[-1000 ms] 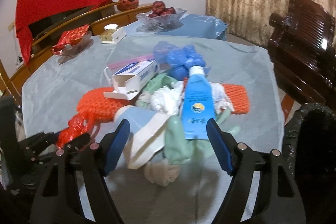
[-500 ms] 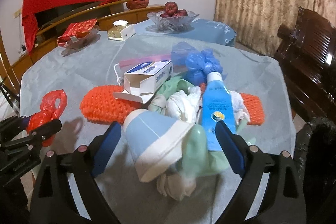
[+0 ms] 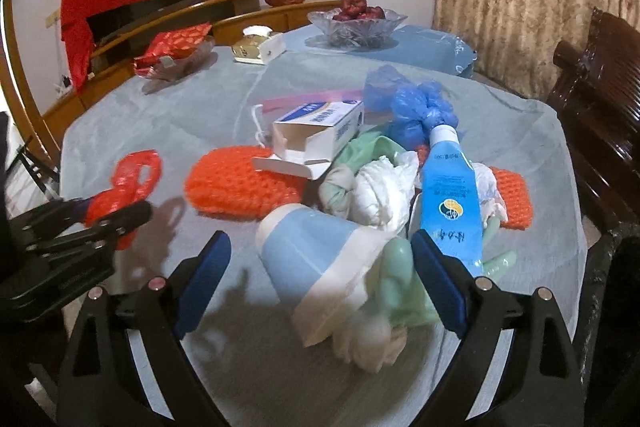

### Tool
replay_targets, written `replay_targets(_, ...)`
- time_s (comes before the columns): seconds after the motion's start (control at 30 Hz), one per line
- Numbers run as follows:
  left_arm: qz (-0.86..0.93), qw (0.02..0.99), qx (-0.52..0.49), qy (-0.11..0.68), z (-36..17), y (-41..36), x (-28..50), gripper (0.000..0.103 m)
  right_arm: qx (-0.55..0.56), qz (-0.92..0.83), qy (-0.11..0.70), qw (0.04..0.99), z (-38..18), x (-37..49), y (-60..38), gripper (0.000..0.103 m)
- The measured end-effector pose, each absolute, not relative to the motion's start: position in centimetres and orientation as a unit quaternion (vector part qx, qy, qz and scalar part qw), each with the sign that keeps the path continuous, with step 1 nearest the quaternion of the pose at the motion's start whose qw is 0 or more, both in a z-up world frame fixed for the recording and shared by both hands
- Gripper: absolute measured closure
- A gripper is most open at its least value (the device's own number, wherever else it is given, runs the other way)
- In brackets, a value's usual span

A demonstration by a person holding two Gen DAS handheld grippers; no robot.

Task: Collect trash
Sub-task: 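Grasp the white-and-blue paper cup with the right tool while the left holds the red bag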

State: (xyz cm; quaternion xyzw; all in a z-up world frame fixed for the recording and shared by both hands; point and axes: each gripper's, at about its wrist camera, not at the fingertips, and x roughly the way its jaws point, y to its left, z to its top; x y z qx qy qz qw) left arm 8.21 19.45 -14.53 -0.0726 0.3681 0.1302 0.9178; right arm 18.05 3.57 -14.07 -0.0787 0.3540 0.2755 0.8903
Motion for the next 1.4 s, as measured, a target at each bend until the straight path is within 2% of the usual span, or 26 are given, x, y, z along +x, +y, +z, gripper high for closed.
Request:
replay_targets(0.27,0.132,0.917,-0.081,0.369,-14.6,19.5,7.7,0.058,-0.067,0.261,0.371,0.889,-14.3,16.1,2.3,0.015)
replay_targets(0.37,0.13,0.917,-0.079,0.368,-14.6,19.4,7.7,0.057,-0.066,0.266,0.386,0.881,-15.3,16.1,2.7,0.026)
replay_targets(0.73,0.132,0.917,-0.078,0.368,-14.6,19.8,7.5,0.057,-0.055,0.255,0.409,0.875,-17.4,18.8,3.5,0.032)
replay_targets(0.8,0.131,0.917,-0.078,0.369,-14.7,19.9,7.5,0.057,-0.048,0.261,0.412,0.872,-17.4,19.0,3.6,0.037)
replay_targets(0.87,0.13,0.917,-0.078,0.37,-14.8,19.9,7.5,0.057,-0.044,0.288,0.415,0.862,-17.2,18.8,3.9,0.051)
replay_targets(1.2,0.131,0.916,-0.078,0.37,-14.8,20.0,7.5,0.056,-0.047,0.318,0.41,0.853,-16.5,18.0,5.1,0.055)
replay_targets(1.23,0.131,0.916,-0.077,0.371,-14.8,20.0,7.4,0.056,-0.05,0.318,0.414,0.851,-16.6,18.2,5.3,0.062)
replay_targets(1.27,0.131,0.916,-0.077,0.371,-14.8,19.9,7.4,0.056,-0.055,0.321,0.418,0.848,-16.7,18.2,5.6,0.076)
replay_targets(1.33,0.131,0.916,-0.078,0.372,-14.7,20.0,7.4,0.056,-0.049,0.341,0.425,0.837,-16.7,18.1,5.8,0.094)
replay_targets(1.37,0.131,0.916,-0.077,0.371,-14.8,19.9,7.4,0.056,-0.045,0.346,0.424,0.836,-16.5,17.9,5.7,0.099)
replay_targets(1.4,0.132,0.917,-0.076,0.369,-14.6,20.0,7.3,0.056,-0.046,0.348,0.419,0.837,-16.1,17.7,5.7,0.099)
